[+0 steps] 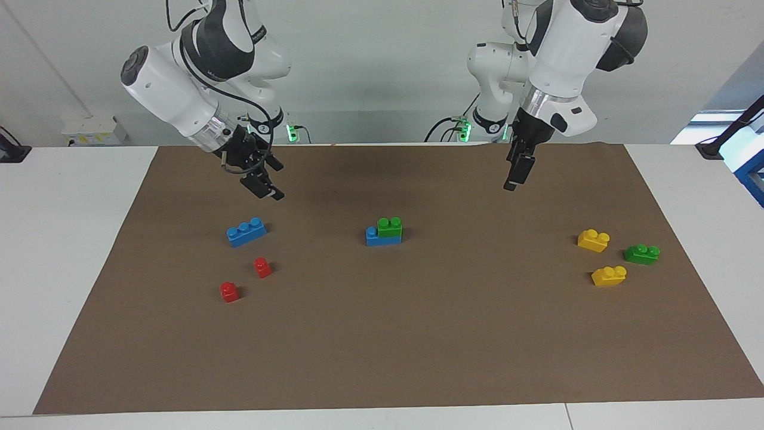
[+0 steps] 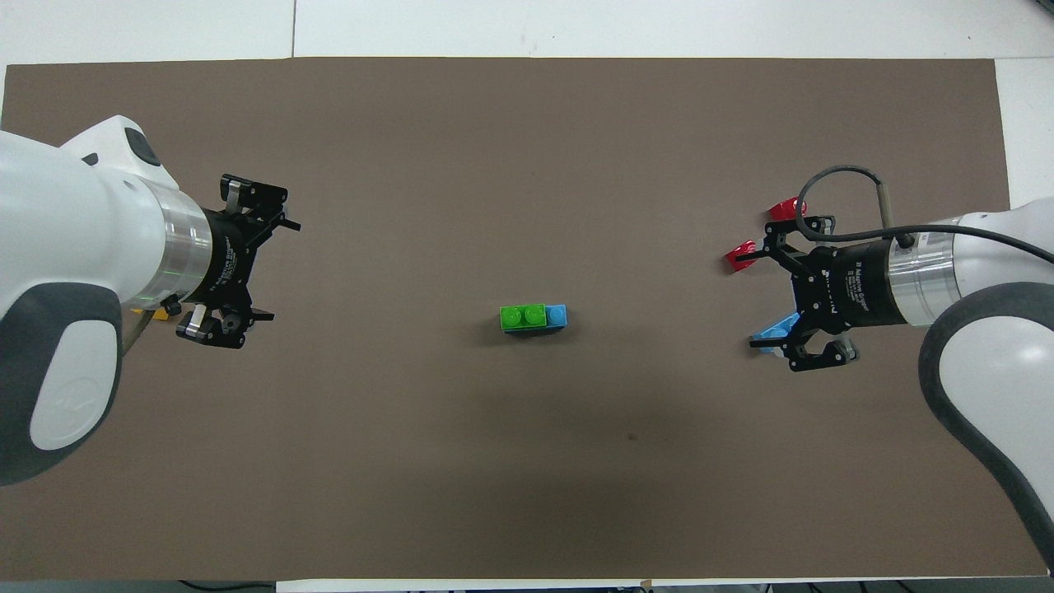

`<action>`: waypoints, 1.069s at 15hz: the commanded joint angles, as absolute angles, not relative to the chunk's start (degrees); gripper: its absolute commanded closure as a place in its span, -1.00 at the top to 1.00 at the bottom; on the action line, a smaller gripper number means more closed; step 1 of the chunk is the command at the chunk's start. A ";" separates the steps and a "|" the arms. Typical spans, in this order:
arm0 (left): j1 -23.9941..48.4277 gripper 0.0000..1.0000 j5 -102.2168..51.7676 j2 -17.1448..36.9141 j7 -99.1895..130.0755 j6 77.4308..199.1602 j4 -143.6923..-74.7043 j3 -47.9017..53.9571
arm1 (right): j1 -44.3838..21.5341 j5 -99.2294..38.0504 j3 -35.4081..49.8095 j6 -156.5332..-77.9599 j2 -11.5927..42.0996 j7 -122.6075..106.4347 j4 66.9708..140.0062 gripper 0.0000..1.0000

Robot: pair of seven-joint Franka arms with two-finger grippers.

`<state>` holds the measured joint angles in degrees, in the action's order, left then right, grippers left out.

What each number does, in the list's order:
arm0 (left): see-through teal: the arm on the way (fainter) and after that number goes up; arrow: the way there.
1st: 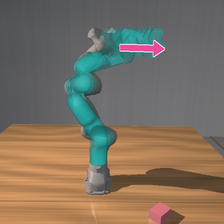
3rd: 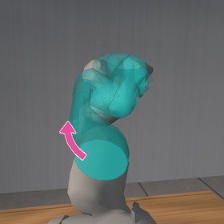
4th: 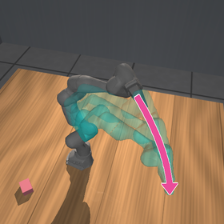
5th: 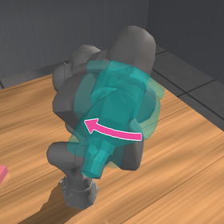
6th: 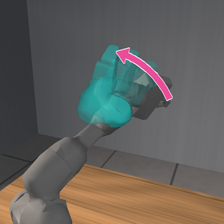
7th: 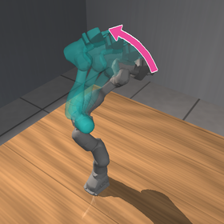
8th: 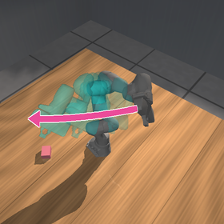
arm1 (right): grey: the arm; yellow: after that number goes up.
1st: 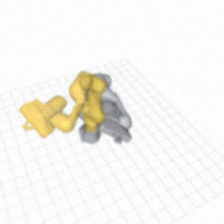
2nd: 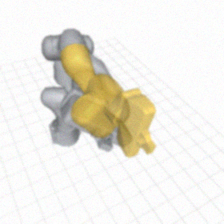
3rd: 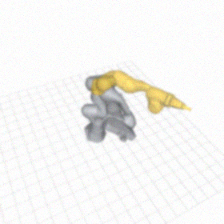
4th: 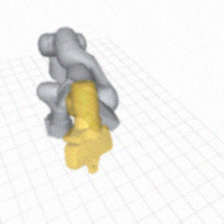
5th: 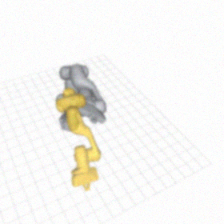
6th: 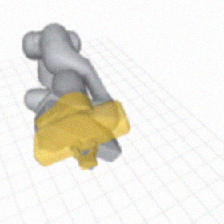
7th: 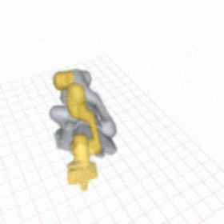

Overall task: Remove green block with left arm and hold with right
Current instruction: 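Move the left gripper and the right gripper toward the green-blue brick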

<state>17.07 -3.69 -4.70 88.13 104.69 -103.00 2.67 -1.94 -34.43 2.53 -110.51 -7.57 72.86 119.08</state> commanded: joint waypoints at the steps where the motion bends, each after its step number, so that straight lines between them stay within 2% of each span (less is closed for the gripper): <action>1: 20.12 1.00 -4.39 -7.03 92.89 108.71 -107.57 1.84 | -2.02 -38.75 2.81 -112.75 -8.79 71.02 122.07 1.00; 6: 23.11 1.00 -4.39 -7.03 97.28 110.57 -109.86 1.85 | -2.28 -45.25 2.90 -115.92 -7.82 68.47 124.80 1.00; 16: 29.26 1.00 -4.31 -4.05 108.62 112.49 -110.83 1.76 | -12.03 -50.54 2.90 -125.59 -3.44 67.76 126.47 1.00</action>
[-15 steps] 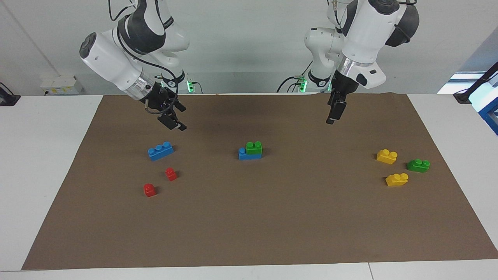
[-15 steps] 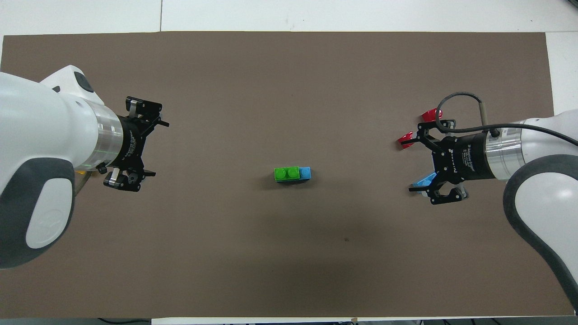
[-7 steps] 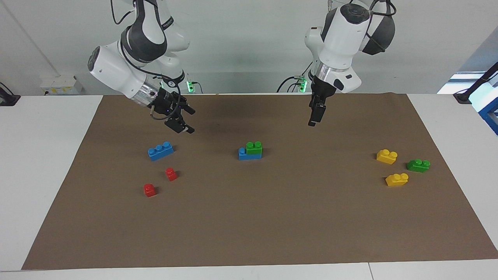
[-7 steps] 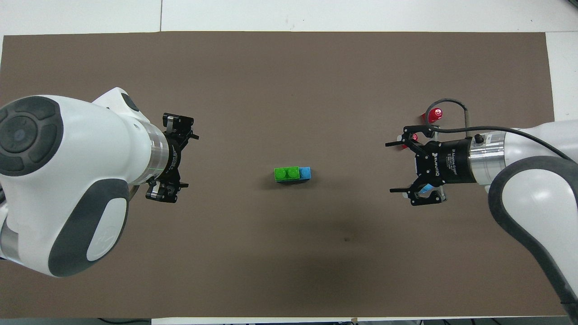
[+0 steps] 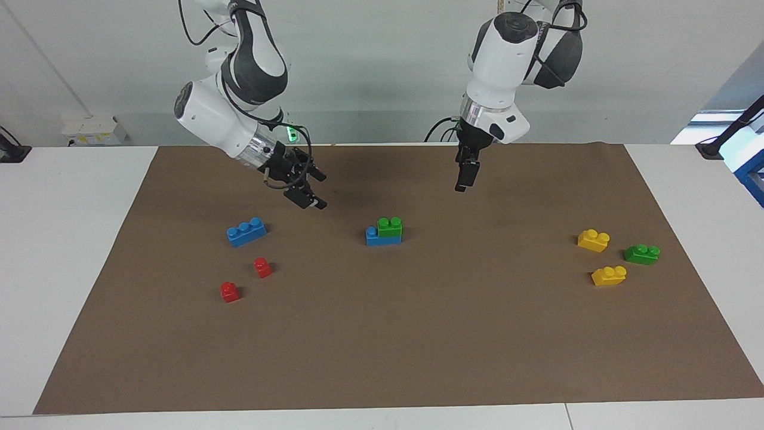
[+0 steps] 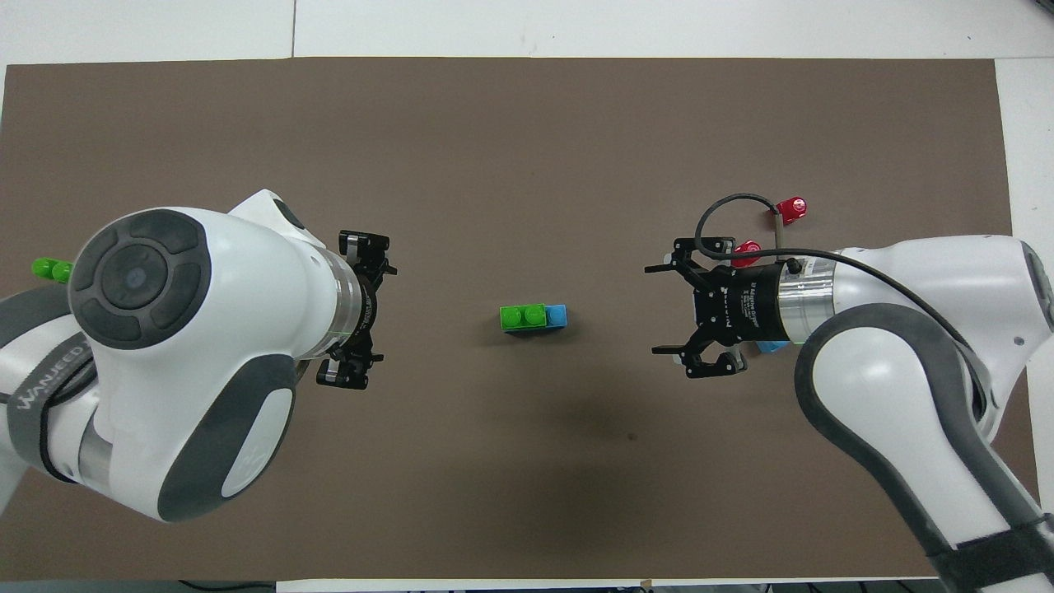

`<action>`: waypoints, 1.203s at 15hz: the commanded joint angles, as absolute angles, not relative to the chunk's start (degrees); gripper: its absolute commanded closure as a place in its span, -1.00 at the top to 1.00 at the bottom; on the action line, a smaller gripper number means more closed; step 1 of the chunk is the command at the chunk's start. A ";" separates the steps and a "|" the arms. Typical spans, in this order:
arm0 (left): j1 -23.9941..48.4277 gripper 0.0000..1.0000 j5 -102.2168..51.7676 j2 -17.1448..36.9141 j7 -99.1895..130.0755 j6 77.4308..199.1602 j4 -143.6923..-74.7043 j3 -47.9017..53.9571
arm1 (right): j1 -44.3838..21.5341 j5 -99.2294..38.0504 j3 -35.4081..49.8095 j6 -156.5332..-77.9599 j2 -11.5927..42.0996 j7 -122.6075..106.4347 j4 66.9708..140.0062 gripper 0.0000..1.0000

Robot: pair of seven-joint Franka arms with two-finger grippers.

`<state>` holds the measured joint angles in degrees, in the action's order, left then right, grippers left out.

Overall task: Remove green block with left arm and hold with right
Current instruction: 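Move the left gripper and the right gripper toward the green-blue brick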

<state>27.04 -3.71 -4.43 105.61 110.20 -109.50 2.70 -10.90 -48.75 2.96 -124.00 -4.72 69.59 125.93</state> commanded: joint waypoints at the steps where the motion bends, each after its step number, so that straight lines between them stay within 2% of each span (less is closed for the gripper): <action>1: 29.53 1.00 -4.22 -3.43 109.94 112.59 -110.83 1.76 | -12.30 -50.54 2.90 -125.60 -2.64 67.76 126.47 1.00; 6: 30.59 1.00 -3.87 -0.80 115.91 115.13 -110.30 1.76 | -12.92 -50.54 2.90 -126.38 0.43 67.41 126.91 1.00; 11: 31.99 1.00 -3.78 1.05 121.63 117.24 -110.22 1.76 | -16.35 -51.94 2.99 -134.29 5.18 67.59 126.48 1.00; 18: 34.63 1.00 -1.49 3.69 125.95 120.41 -110.48 1.76 | -19.07 -53.17 3.08 -138.95 8.17 67.76 125.42 1.00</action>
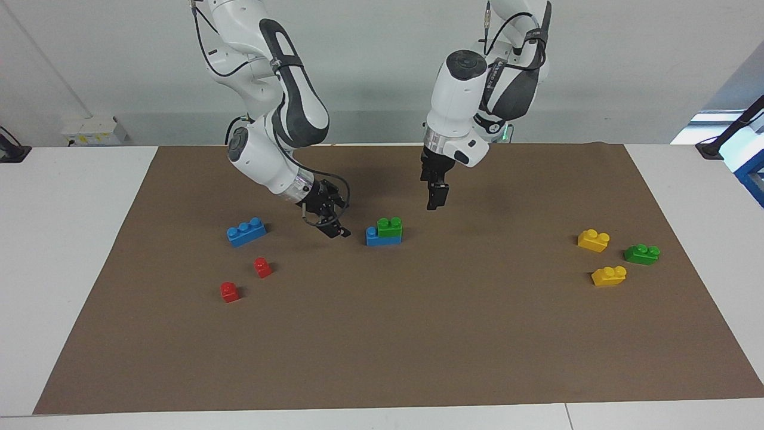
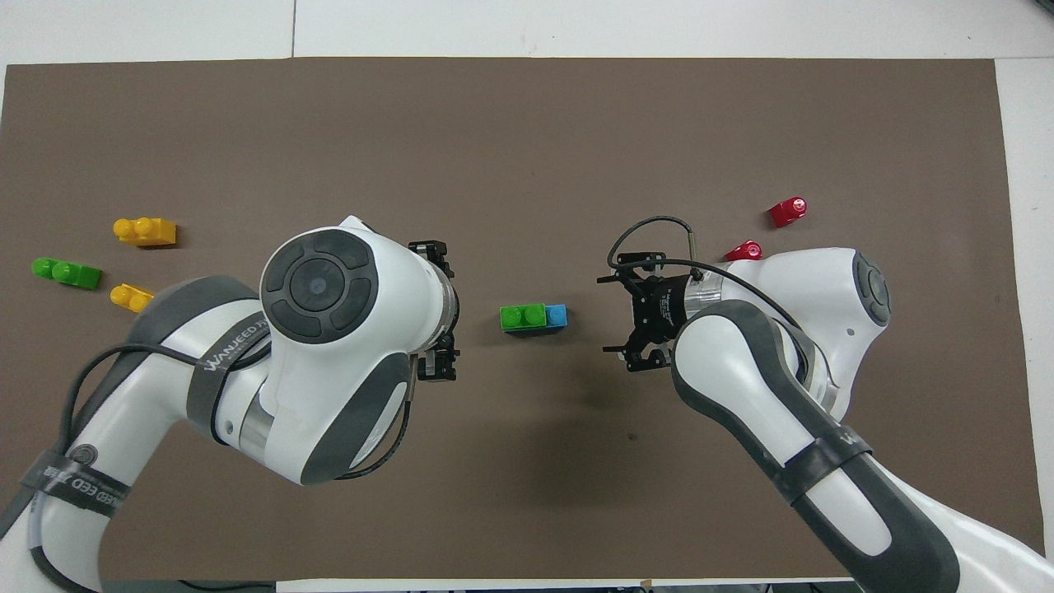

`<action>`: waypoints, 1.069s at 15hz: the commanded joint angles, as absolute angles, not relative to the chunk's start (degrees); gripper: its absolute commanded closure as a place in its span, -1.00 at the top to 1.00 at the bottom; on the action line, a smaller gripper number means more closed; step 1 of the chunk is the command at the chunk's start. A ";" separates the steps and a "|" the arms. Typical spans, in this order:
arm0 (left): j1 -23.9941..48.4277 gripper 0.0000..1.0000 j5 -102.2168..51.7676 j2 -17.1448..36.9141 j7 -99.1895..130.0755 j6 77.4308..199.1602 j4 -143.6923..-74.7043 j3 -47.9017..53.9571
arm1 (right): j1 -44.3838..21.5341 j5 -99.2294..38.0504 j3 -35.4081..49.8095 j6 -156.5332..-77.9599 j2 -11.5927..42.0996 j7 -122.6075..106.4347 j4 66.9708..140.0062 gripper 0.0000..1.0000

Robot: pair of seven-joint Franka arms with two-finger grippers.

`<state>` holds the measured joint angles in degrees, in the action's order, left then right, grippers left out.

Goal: Remove green block with left arm and hold with right

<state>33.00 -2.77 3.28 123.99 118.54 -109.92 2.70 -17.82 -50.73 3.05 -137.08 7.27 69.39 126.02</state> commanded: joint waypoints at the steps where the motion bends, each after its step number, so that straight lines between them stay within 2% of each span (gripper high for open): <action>1: 34.63 1.00 -1.49 3.69 126.03 120.67 -110.48 1.76 | -19.16 -53.78 2.99 -139.04 8.96 67.59 125.16 1.00; 6: 36.03 1.00 -1.41 6.49 128.14 121.90 -110.22 1.76 | -20.74 -54.67 3.08 -141.23 11.86 67.50 123.14 1.00; 16: 36.21 1.00 -1.41 6.59 129.90 122.08 -110.13 1.76 | -22.85 -56.42 3.08 -144.84 17.31 67.41 118.83 1.00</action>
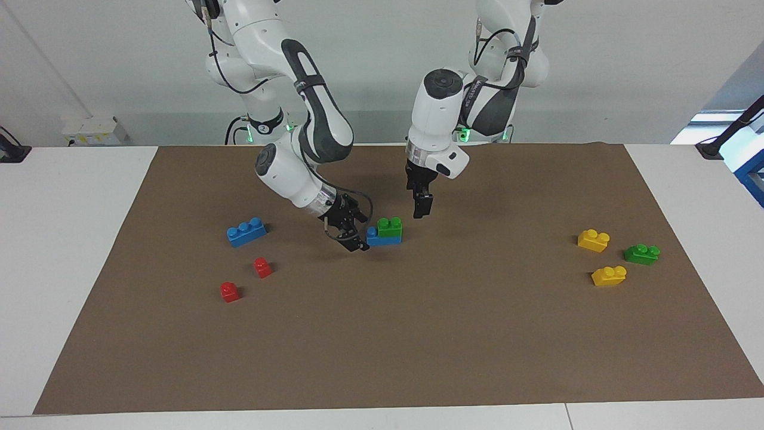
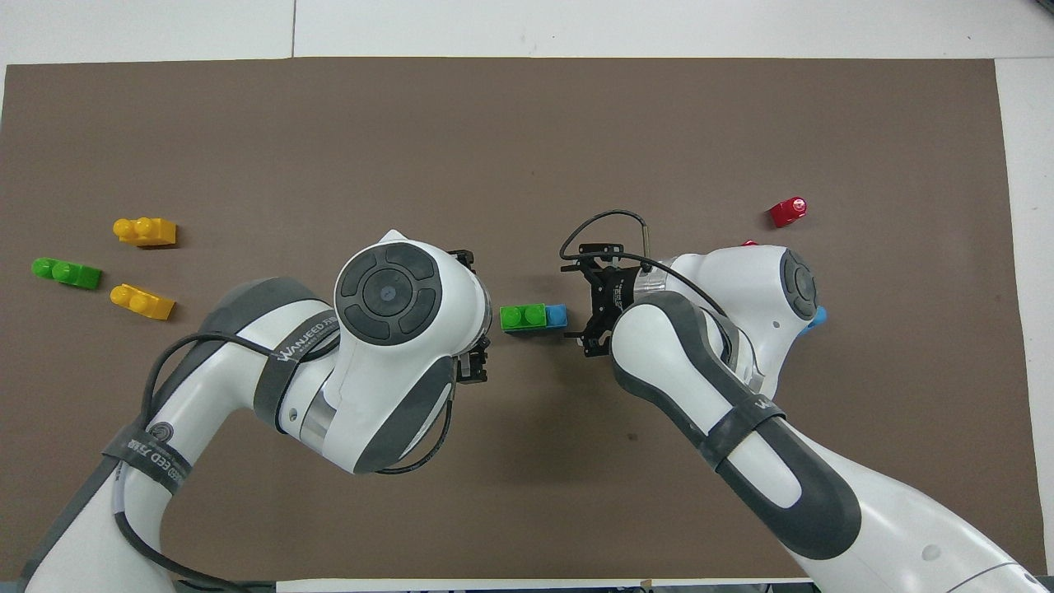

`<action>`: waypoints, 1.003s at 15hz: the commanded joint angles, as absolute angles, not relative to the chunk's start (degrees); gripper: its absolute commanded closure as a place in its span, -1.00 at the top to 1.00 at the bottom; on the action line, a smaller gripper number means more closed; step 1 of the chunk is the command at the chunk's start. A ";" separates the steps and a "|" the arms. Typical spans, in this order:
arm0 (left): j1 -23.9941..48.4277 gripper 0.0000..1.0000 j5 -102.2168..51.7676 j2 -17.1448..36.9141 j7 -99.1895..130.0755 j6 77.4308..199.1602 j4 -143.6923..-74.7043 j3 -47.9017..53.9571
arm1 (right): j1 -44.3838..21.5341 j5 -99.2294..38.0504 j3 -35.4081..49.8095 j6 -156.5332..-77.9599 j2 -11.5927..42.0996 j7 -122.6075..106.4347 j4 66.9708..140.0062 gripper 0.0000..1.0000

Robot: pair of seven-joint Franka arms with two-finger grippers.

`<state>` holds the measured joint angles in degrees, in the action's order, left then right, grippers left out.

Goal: Remove green block with left arm and hold with right

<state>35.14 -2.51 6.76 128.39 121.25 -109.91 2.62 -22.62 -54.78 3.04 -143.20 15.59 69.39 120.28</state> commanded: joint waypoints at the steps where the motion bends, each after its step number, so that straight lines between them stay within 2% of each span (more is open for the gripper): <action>1: 36.21 1.00 -1.41 6.59 129.99 122.08 -110.13 1.76 | -23.90 -57.03 3.08 -145.37 17.92 67.41 118.48 1.00; 5: 36.21 1.00 -1.49 6.68 130.78 122.08 -110.13 1.76 | -25.48 -58.62 3.08 -148.09 19.51 67.41 117.43 1.00; 15: 37.00 1.00 -1.41 6.68 132.89 122.17 -110.21 1.76 | -25.93 -58.80 3.08 -148.01 19.25 67.41 118.74 1.00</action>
<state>35.73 -2.50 6.76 131.04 121.46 -109.90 2.64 -25.90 -57.18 3.05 -147.34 18.93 69.39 118.45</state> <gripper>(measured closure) 0.000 0.000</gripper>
